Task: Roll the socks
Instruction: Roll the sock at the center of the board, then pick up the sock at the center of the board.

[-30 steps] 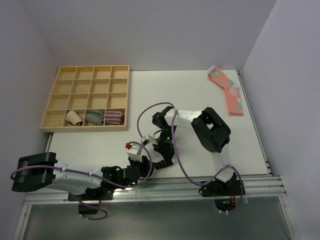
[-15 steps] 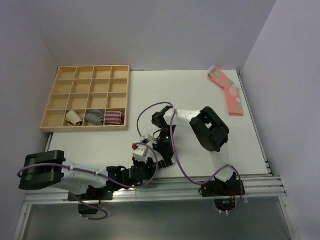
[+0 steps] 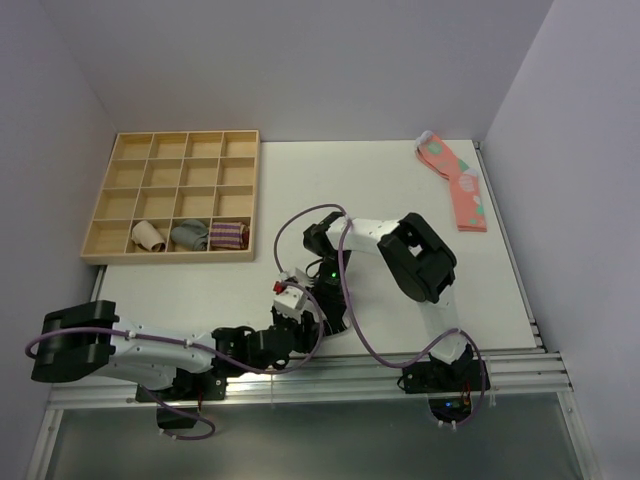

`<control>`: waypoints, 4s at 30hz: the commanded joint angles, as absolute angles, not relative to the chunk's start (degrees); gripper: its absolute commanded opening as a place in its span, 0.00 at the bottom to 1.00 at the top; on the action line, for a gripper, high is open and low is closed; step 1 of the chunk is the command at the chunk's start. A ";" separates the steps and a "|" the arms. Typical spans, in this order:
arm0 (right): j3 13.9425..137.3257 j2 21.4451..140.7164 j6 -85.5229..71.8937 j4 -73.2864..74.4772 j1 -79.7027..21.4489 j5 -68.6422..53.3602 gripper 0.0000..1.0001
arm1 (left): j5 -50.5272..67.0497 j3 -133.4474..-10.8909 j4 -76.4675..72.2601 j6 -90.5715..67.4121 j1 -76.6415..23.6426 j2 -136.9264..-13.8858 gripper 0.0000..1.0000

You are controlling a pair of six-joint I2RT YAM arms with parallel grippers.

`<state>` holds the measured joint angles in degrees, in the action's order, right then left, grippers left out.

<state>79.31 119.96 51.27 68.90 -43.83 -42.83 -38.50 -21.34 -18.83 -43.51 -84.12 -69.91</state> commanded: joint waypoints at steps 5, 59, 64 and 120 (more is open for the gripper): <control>80.94 124.27 51.24 65.83 -43.68 -37.53 0.24 | -34.64 -27.24 -14.32 -32.35 -84.73 -69.07 0.53; 87.54 132.62 50.63 73.83 -43.42 -38.32 0.24 | -31.03 -36.91 -11.08 -24.79 -84.81 -92.19 0.54; 87.89 133.85 50.36 74.53 -42.98 -37.79 0.24 | -30.41 -37.97 -10.37 -24.61 -84.81 -94.13 0.54; 96.24 125.07 40.09 67.16 -28.84 -44.39 0.52 | -8.61 -40.08 -5.97 -31.46 -78.05 -103.98 0.00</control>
<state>93.91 130.08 44.82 76.14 -31.27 -43.92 -18.11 -43.97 -16.60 -27.75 -78.37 -99.68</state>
